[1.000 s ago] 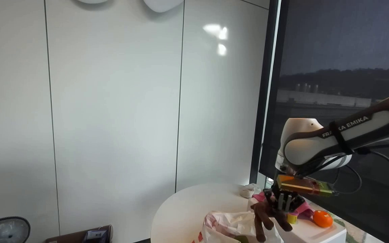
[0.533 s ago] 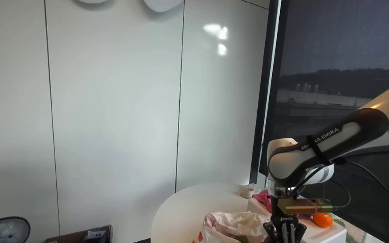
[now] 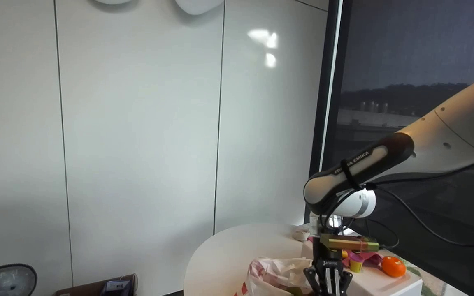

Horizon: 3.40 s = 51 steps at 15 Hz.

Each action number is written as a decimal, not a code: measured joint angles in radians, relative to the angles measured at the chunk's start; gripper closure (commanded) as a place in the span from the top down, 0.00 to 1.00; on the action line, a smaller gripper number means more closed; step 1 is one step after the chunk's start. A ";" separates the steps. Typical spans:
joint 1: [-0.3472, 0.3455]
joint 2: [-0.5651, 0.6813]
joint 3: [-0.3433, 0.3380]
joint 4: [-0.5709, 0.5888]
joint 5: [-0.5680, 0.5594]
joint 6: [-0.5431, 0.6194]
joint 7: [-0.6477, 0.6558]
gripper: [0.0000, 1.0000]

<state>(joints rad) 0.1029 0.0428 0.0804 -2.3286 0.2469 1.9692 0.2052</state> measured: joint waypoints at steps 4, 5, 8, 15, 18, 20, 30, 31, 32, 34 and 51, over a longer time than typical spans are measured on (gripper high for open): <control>-0.052 0.114 -0.032 0.112 0.147 -0.072 -0.061 0.08; -0.068 0.140 -0.040 0.135 0.180 -0.090 -0.069 0.08; -0.118 0.204 -0.067 0.188 0.270 -0.131 -0.082 0.08; -0.211 0.260 -0.104 0.263 0.413 -0.238 -0.148 0.08; -0.222 0.259 -0.112 0.285 0.431 -0.272 -0.162 0.07; -0.221 0.269 -0.114 0.290 0.432 -0.273 -0.162 0.07; -0.158 0.413 -0.052 0.392 0.555 -0.261 -0.162 0.08; -0.156 0.417 -0.053 0.403 0.569 -0.248 -0.162 0.08; -0.155 0.419 -0.056 0.409 0.570 -0.225 -0.161 0.07; -0.154 0.427 -0.070 0.411 0.565 -0.169 -0.158 0.07; -0.149 0.371 -0.071 0.401 0.513 -0.078 -0.149 1.00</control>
<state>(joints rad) -0.0463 0.4143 0.0091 -1.9271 0.7596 1.8915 0.0557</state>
